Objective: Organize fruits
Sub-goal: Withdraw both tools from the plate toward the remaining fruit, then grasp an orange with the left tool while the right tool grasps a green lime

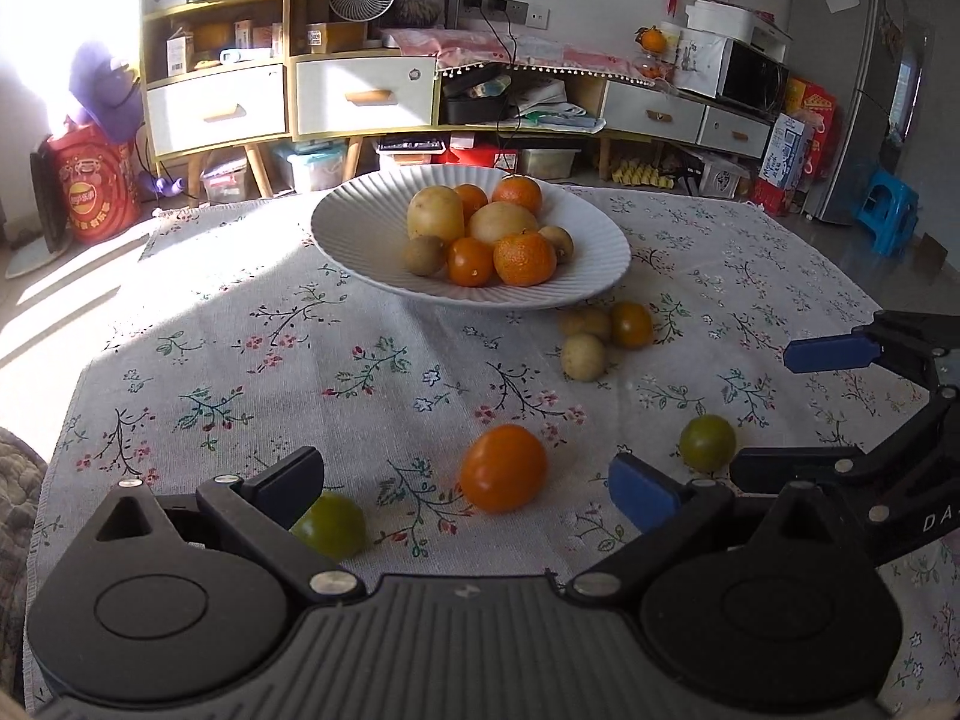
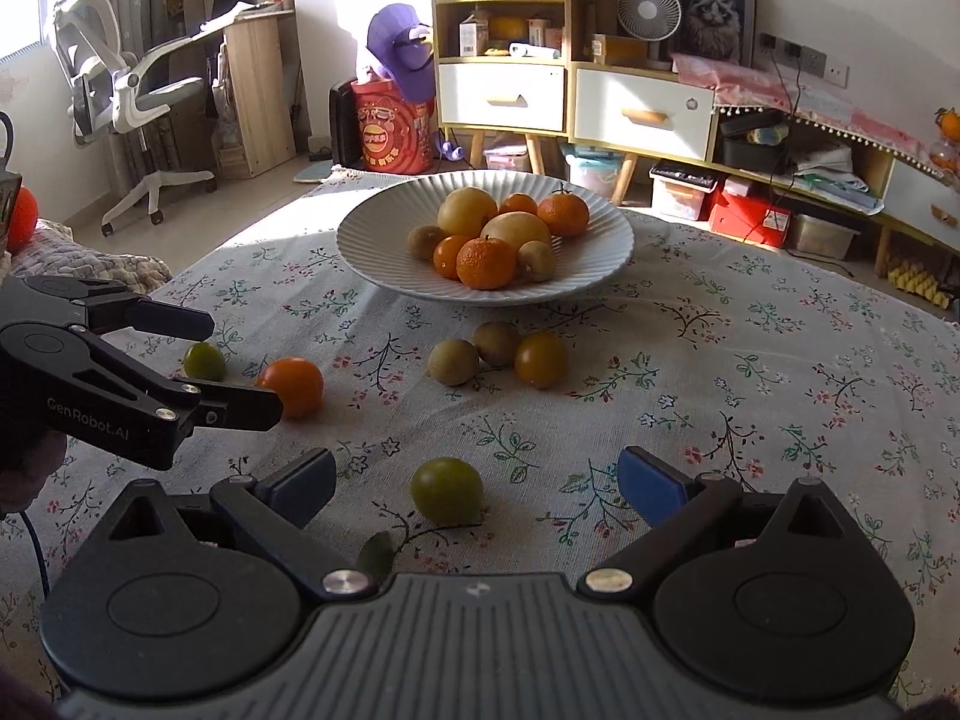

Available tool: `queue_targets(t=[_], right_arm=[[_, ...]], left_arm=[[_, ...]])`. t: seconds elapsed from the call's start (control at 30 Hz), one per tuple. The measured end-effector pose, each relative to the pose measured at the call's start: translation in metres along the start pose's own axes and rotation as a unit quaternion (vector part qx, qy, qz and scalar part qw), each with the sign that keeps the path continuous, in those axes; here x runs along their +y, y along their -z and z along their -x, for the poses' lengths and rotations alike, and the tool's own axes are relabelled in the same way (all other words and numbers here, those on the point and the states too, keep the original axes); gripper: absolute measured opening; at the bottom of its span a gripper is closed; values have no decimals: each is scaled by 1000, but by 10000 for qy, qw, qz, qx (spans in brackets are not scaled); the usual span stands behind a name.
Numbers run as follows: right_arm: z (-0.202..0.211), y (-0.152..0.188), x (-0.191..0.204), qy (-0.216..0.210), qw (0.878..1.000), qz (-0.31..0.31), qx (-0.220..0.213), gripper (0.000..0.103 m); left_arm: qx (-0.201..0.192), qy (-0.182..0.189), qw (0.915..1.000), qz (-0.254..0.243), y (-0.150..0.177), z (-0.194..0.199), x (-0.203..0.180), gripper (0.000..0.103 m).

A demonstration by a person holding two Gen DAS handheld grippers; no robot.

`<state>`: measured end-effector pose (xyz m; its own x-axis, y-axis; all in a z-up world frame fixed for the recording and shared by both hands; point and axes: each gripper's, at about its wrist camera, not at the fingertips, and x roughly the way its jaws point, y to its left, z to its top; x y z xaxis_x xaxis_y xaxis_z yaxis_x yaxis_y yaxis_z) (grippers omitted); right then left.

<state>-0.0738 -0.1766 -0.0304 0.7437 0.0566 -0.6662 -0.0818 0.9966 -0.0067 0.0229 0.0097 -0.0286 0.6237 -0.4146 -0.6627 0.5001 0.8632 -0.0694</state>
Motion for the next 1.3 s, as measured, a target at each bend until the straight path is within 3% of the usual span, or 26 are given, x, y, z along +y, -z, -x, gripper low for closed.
queue_targets(t=[0.3, 0.43, 0.77, 0.9, 1.13, 1.3], right_arm=[[-3, 9, 7, -114, 9996, 203, 159, 98], [-6, 12, 8, -168, 9993, 205, 248, 88], [-12, 11, 11, -261, 9985, 252, 399, 59], [-16, 9, 13, -273, 9983, 256, 440, 52], [-19, 3, 14, -291, 9982, 212, 473, 27], [-19, -2, 16, -362, 9981, 185, 464, 26]], left_arm=[[-51, 119, 9998, -150, 6, 3, -5, 88], [55, 219, 9997, -132, 6, 0, -4, 74], [176, 365, 9992, -42, 4, -4, -4, 56], [240, 400, 9989, -1, 2, -7, -6, 41], [268, 422, 9987, 59, 0, -5, -6, 18], [262, 434, 9987, 12, -3, -5, -10, 15]])
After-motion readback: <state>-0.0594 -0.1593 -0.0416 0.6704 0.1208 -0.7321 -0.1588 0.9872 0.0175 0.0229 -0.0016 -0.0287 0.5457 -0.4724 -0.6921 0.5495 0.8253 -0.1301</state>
